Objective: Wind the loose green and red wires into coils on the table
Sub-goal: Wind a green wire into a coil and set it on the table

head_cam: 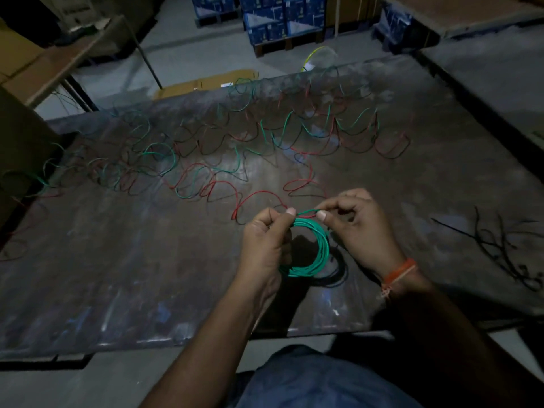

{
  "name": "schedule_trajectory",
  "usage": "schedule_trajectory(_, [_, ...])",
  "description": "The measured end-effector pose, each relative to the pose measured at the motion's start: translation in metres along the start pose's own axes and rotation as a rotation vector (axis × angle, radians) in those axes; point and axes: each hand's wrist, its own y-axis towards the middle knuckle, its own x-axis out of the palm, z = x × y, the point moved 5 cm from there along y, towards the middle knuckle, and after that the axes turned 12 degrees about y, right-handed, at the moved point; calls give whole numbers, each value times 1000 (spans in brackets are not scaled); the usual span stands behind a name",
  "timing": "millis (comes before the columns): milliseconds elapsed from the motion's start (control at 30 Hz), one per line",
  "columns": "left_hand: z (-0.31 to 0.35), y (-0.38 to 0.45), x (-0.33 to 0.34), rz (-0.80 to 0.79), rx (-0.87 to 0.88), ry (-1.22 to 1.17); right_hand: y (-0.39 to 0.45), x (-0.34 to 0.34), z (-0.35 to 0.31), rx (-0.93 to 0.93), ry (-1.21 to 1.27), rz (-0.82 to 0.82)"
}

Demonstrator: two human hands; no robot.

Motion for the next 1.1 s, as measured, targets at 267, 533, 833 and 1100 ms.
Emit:
schedule_trajectory(267, [11, 28, 13, -37, 107, 159, -2, 13, 29, 449, 685, -285])
schedule_trajectory(533, [-1, 43, 21, -35, 31, 171, -4, 11, 38, 561, 919, -292])
schedule_trajectory(833, [-17, 53, 17, 149, -37, 63, -8, -18, 7, -132, 18, -70])
schedule_trajectory(1100, [-3, 37, 33, 246, 69, 66, -23, 9, -4, -355, -556, -235])
